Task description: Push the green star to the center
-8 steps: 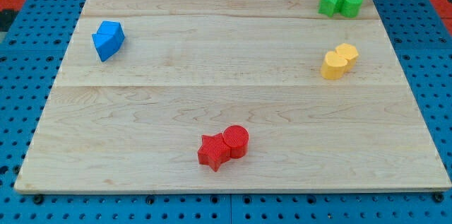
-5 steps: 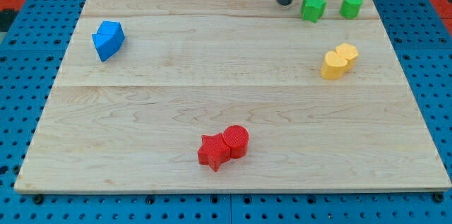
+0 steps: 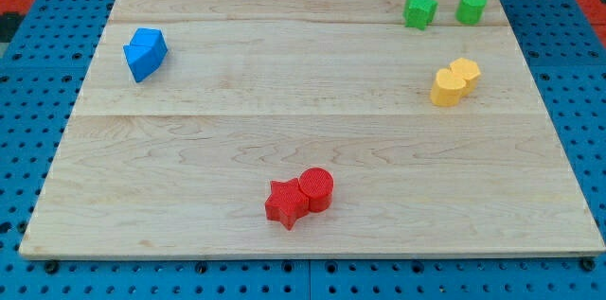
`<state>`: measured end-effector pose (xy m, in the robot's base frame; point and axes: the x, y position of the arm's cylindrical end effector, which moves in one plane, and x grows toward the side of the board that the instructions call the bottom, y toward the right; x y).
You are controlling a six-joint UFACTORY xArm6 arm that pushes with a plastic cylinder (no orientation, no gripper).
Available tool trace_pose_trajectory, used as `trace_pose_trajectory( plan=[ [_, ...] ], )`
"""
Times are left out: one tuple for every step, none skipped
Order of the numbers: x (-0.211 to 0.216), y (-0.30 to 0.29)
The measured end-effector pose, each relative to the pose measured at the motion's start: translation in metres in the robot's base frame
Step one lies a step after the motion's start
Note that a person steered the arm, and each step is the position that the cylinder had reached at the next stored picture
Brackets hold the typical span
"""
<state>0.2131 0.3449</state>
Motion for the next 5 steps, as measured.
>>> trace_pose_trajectory(
  plan=[
    [0.012, -0.027],
    [0.021, -0.076],
    [0.027, -0.13],
    [0.031, -0.188],
    [0.031, -0.23]
  ],
)
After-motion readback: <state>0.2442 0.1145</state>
